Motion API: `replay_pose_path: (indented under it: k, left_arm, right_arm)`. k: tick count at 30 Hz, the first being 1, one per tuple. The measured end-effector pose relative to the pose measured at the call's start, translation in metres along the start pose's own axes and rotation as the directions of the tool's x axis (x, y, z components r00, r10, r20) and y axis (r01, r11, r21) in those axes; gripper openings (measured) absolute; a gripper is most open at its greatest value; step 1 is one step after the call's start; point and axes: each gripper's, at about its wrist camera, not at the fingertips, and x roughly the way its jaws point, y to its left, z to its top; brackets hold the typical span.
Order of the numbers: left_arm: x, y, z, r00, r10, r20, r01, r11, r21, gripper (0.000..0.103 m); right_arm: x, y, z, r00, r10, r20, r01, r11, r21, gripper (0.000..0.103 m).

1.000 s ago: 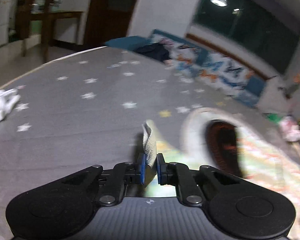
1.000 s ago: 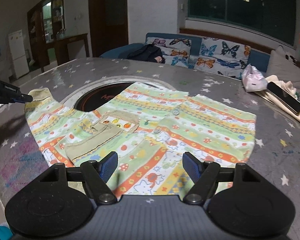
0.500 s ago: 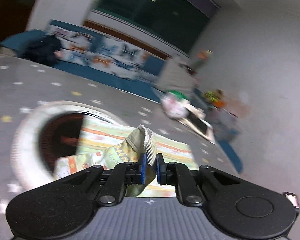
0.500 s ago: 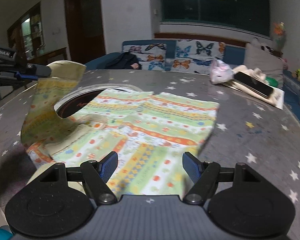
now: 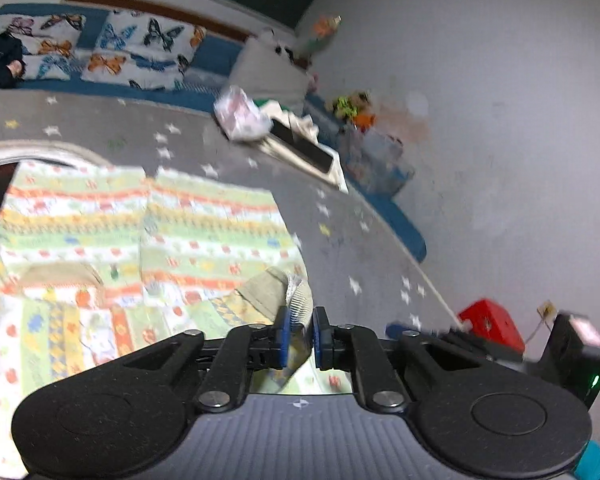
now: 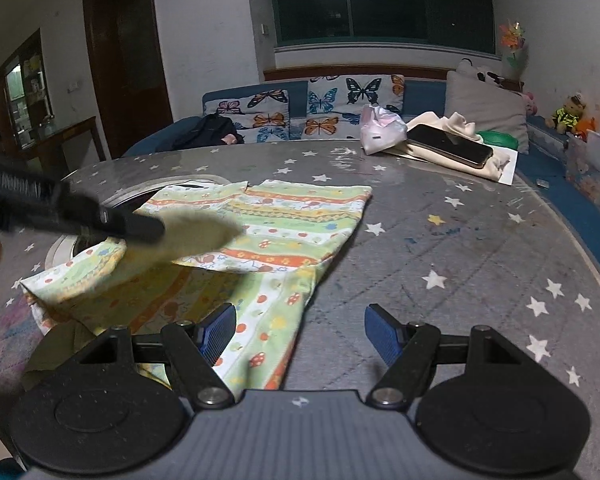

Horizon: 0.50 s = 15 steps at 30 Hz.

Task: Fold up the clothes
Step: 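Grasp the other sleeve with the left gripper and fold it over the shirt, then grasp the khaki cuff with the right gripper and tuck it onto the folded side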

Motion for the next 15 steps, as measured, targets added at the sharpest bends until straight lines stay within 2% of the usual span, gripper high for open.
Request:
replay_pose_path:
  k: [2, 3, 5, 8, 11, 15]
  left_arm:
    - [0.003, 0.0, -0.006, 1.0, -0.001, -0.018, 0.001, 1.0, 0.01, 0.022]
    - [0.002, 0.0, -0.007, 1.0, -0.001, -0.024, 0.002, 1.0, 0.014, 0.031]
    - [-0.003, 0.002, -0.008, 1.0, -0.006, -0.024, 0.006, 1.0, 0.022, 0.038]
    - [-0.023, 0.012, -0.009, 1.0, 0.01, 0.011, -0.01, 0.999, 0.049, 0.038]
    - [-0.051, 0.029, -0.016, 0.995, 0.082, 0.055, -0.087, 0.993, 0.081, 0.038]
    - [-0.088, 0.058, -0.033, 0.978, 0.19, 0.088, -0.198, 0.976, 0.094, 0.038]
  right_arm:
    - [-0.001, -0.001, 0.001, 1.0, -0.005, 0.003, 0.004, 1.0, 0.003, 0.072]
    - [-0.001, 0.0, 0.002, 1.0, -0.004, 0.005, 0.004, 1.0, 0.003, 0.072]
    - [0.0, 0.001, 0.004, 1.0, 0.001, 0.007, -0.001, 1.0, 0.0, 0.072]
    - [0.003, 0.007, 0.01, 1.0, 0.03, 0.005, -0.03, 0.999, -0.013, 0.071]
    - [0.01, 0.016, 0.016, 0.997, 0.073, -0.006, -0.074, 0.997, -0.027, 0.065]
    - [0.027, 0.032, 0.019, 0.989, 0.135, -0.054, -0.138, 0.989, -0.051, 0.06]
